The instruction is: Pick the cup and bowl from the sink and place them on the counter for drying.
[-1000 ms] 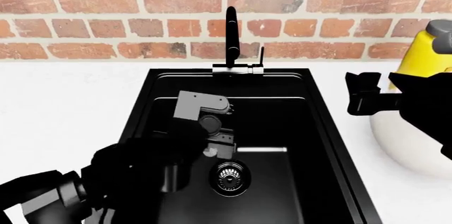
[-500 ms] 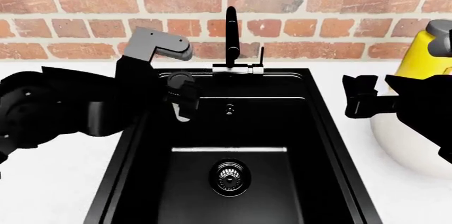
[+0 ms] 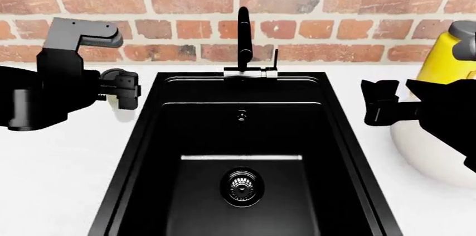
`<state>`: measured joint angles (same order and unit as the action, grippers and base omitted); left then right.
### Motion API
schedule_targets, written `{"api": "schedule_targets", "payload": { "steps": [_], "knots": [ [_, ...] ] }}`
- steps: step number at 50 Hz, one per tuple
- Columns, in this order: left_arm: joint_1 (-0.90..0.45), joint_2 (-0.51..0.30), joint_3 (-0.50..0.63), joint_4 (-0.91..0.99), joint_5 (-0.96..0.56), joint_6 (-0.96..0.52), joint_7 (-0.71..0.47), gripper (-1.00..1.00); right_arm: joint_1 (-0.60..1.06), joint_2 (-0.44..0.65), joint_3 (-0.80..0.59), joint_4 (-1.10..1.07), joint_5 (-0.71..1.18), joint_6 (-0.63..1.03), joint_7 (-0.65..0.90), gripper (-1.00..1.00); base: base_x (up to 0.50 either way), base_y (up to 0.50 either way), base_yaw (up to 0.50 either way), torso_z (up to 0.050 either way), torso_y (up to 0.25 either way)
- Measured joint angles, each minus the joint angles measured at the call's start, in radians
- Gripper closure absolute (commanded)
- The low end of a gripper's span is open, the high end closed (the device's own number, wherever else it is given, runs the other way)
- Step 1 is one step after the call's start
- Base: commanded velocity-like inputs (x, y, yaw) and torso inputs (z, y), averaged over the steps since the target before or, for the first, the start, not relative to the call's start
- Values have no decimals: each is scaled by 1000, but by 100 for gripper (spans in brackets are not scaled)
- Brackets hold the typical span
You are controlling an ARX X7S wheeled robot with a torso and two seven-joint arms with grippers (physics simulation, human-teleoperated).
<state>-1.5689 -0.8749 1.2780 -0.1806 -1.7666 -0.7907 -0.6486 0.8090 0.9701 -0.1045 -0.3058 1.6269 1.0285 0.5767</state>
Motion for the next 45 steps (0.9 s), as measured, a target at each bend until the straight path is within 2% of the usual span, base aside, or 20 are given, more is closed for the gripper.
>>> {"api": "schedule_targets", "payload": {
  "steps": [17,44,45],
  "knots": [
    [41,-66,29,-85,39,0,14,100,-8,6,-1,-4,5,-3,3,-100,0,0,0,0,1],
    [88,-79,5,-141,56,42,54,100,-26,3,-10,-5,-5,-13,-1,-100,0,0,0,0,0],
    [89,-80,4,-142,55,43,57,-100,-25,3,-11,-5,-5,-13,-1,-100,0,0,4,0,0]
  ]
}}
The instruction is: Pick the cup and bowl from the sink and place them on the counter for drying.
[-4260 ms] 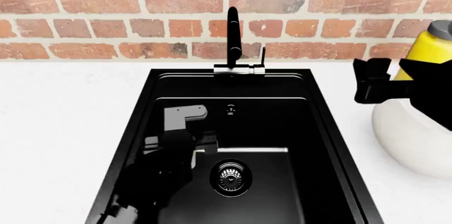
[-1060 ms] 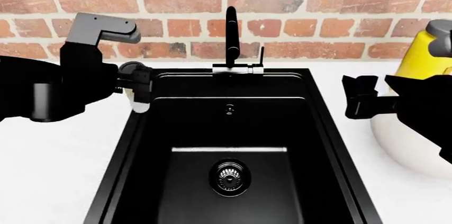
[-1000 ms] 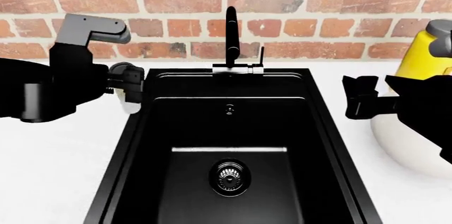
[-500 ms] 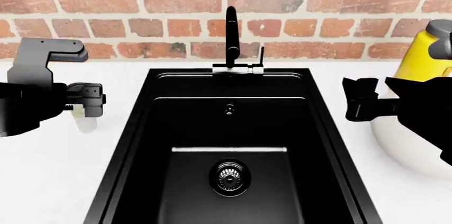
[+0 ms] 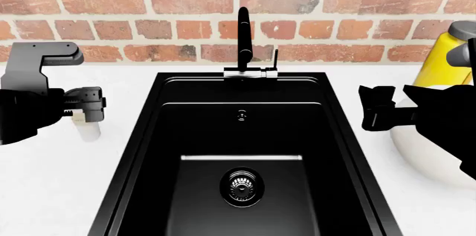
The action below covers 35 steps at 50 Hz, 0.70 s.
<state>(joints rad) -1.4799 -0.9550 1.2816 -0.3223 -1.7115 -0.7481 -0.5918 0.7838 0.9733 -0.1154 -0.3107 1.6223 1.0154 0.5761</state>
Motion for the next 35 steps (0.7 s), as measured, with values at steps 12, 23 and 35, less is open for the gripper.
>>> {"api": "schedule_targets", "payload": {
  "steps": [12,23,35],
  "knots": [
    [9,-5,25,-16,-5,-13,-16,-100,-1,0,-3,0,1,-3,0,-100,0,0,0,0,0],
    [-1,-8,24,-15,-11,-17,-25,-100,5,3,-5,-1,8,-2,4,-100,0,0,0,0,0],
    [-19,-2,13,-1,-23,-26,-33,-100,6,5,-6,-3,11,-4,5,-100,0,0,0,0,0]
  ]
}}
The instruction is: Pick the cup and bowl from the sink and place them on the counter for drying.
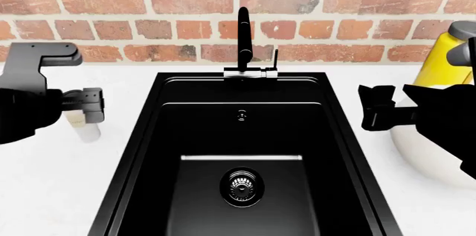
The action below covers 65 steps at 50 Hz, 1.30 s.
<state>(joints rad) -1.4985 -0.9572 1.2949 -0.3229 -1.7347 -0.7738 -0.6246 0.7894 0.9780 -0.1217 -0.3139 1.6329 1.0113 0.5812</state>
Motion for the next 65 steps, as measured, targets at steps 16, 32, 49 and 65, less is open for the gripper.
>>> {"api": "schedule_targets", "payload": {
  "steps": [16,32,49,65],
  "knots": [
    [-6,-17,-16,48,-32,-9,-24,-100,-12,10,7,-8,6,-7,3,-100,0,0,0,0,0],
    [-39,-54,-45,137,-76,-27,-76,-100,-17,21,16,-15,19,-14,7,-100,0,0,0,0,0],
    [-85,-71,-93,237,-76,-8,-73,-100,98,9,-24,-7,13,25,16,-100,0,0,0,0,0],
    [-145,-36,-118,301,-50,-19,-56,-100,304,-42,-98,35,-8,94,31,-100,0,0,0,0,0]
  ]
}}
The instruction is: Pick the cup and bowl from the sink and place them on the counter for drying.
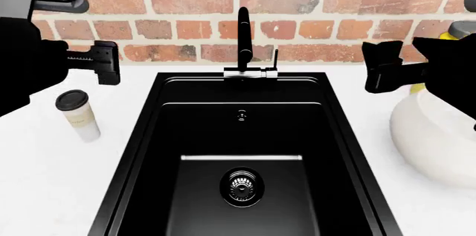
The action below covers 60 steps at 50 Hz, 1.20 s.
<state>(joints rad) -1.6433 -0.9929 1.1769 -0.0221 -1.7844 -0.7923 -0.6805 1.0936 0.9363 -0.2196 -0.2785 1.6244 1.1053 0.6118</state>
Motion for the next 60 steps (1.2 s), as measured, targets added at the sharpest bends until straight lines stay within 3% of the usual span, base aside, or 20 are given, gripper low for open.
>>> {"api": "schedule_targets", "payload": {
  "steps": [44,60],
  "knots": [
    [-118,192,-6,-119,116,-12,109,-100,367,-119,-101,157,-71,73,-39,-100,0,0,0,0,0],
    [-153,194,-30,-74,107,-15,94,-100,451,-113,-100,154,-16,108,0,-100,0,0,0,0,0]
  ]
}}
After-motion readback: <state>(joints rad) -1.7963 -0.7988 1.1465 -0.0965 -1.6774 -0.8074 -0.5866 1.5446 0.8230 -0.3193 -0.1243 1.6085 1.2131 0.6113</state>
